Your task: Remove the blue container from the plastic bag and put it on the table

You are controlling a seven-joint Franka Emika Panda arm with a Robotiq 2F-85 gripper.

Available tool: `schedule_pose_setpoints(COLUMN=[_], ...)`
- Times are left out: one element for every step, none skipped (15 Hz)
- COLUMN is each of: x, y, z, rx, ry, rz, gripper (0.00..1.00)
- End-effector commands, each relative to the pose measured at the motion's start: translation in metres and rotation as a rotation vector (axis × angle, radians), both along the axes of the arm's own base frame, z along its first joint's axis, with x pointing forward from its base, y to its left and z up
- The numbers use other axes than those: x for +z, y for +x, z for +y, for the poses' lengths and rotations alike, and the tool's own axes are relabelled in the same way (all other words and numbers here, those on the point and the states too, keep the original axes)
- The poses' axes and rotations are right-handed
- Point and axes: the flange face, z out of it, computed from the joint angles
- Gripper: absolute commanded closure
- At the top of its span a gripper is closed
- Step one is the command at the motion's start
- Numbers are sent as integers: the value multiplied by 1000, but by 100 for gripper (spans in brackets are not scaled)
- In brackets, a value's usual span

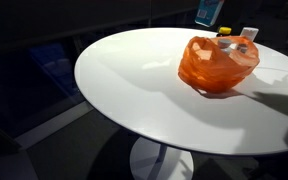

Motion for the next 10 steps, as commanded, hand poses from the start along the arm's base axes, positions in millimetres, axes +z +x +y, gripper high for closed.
schedule_pose_setpoints(x=[18,18,16,14,10,6,1,-6,-13,-20], y=[19,23,27,31,35,37,40,43,45,47], z=[-23,-31,-39,-46,-53,-58,-64,-70,-74,-77], rx=[-49,-65,-81,-93,-105,-115,-125,-133,-139,-144], ry=[15,14,14,14,14,11,10,10,12,13], rz=[-10,-14,-13,-13,-10,-7,-1,9,18,28], gripper=[77,77,77,77,77,77,77,77,77,77])
